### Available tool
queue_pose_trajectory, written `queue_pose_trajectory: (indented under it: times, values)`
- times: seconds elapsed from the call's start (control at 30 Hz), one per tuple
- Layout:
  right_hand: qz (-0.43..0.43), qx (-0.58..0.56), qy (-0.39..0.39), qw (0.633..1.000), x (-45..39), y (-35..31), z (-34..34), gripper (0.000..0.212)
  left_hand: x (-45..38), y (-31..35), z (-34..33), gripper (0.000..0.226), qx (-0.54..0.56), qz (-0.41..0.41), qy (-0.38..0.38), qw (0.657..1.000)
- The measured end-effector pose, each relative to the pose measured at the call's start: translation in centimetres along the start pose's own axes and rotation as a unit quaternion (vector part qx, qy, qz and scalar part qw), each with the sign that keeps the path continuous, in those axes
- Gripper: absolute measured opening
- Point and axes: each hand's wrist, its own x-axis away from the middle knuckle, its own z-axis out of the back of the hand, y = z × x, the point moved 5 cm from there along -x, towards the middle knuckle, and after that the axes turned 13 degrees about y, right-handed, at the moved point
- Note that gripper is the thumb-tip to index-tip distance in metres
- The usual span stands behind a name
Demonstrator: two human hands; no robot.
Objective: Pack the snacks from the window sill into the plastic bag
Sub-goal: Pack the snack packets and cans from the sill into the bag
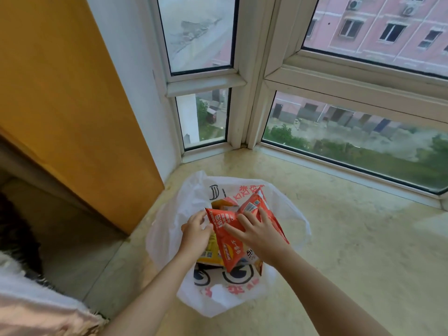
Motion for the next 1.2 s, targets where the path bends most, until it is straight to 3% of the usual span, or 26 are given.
queue_pose_trajectory:
  times: [0.23, 0.53, 0.77, 0.97, 1.2]
  values:
    - [-0.041, 0.017, -0.032, 0.999, 0.7, 0.1, -1.9, 0.097, 0.2, 0.3, -0.7, 0.042, -0.019, -0.027, -0.03, 0.999]
    - [-0.231, -0.019, 0.122, 0.965, 6.6, 3.7, 2.3, 0.068, 3.1, 5.7, -5.2, 0.025, -0.067, -0.169, -0.102, 0.978]
    - [-0.34, -0.028, 0.142, 0.929, 15.1, 4.8, 5.8, 0.058, 8.1, 12.9, -8.0, 0.027, -0.149, -0.35, -0.128, 0.916]
    - [-0.404, -0.018, 0.134, 0.905, 23.4, 5.4, 8.1, 0.052, 13.7, 16.2, -11.8, 0.028, -0.178, -0.441, -0.178, 0.861]
    - [-0.508, -0.027, 0.162, 0.845, 36.9, 4.2, 10.5, 0.052, 24.5, 18.7, -17.7, 0.029, -0.195, -0.528, -0.206, 0.8]
